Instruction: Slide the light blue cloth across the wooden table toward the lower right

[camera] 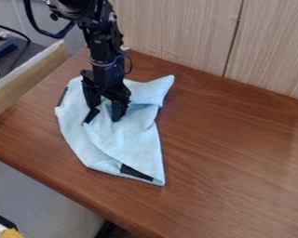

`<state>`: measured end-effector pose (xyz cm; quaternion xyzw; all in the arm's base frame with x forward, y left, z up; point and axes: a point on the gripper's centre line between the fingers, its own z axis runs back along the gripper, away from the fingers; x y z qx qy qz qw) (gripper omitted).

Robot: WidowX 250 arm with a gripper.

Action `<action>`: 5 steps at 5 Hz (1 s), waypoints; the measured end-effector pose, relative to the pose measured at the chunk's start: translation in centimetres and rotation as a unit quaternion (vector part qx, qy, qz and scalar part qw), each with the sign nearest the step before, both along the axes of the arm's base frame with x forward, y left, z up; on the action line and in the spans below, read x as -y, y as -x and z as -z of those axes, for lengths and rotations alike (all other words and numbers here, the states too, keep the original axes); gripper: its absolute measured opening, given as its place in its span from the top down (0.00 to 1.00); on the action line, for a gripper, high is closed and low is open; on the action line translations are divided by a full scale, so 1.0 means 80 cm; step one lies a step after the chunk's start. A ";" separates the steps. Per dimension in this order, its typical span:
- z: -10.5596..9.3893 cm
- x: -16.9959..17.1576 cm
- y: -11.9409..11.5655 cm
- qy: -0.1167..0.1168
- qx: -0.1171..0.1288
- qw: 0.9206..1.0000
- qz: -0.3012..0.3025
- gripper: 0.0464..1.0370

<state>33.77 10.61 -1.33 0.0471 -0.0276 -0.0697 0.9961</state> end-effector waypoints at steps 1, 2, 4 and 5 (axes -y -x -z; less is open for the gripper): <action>0.001 0.003 -0.003 0.004 0.002 1.000 -0.002 0.04; -0.001 0.017 -0.010 0.013 0.007 1.000 0.007 0.04; 0.000 0.097 -0.021 0.029 0.015 0.996 0.087 0.04; -0.003 0.135 -0.013 0.030 0.018 0.991 0.126 0.04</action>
